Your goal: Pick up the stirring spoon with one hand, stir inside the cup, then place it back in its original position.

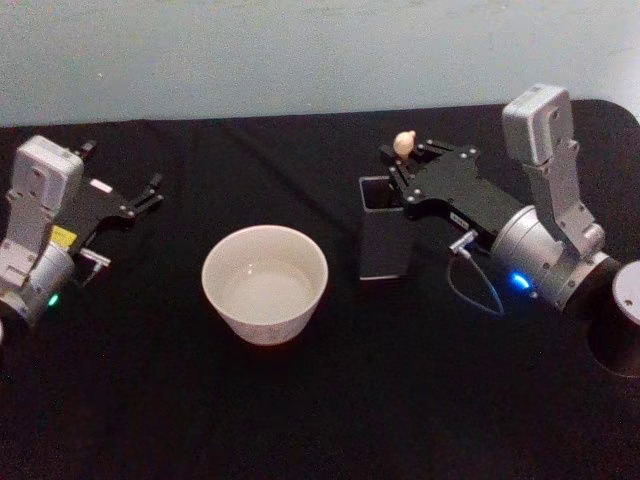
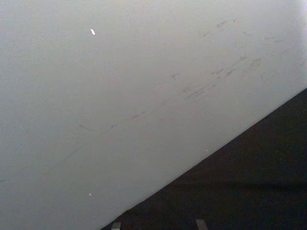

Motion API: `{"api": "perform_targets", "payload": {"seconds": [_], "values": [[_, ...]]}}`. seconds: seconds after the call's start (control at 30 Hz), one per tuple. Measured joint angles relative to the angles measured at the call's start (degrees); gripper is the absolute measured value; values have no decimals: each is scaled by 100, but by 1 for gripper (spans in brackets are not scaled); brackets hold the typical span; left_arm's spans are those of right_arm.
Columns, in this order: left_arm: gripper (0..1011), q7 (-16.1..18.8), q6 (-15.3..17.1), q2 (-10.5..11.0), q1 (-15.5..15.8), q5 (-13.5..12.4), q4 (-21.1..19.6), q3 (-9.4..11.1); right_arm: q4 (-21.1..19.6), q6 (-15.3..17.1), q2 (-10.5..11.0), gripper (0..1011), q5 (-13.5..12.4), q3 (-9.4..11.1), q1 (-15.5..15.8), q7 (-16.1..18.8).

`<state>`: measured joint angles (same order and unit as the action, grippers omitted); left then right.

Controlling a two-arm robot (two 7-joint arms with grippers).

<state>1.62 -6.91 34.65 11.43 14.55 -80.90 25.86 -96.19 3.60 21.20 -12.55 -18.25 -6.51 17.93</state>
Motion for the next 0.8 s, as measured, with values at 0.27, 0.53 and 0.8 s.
{"api": "perform_targets", "payload": {"seconds": [0.27,0.53,0.8], "values": [[1001,0,0,0,0,0,0,0,95,142,-83,174,43,7,14,-32],[1001,0,0,0,0,0,0,0,162,219,-125,174,81,-16,24,-8],[1001,0,0,0,0,0,0,0,173,271,-116,174,123,-45,57,25]]}}
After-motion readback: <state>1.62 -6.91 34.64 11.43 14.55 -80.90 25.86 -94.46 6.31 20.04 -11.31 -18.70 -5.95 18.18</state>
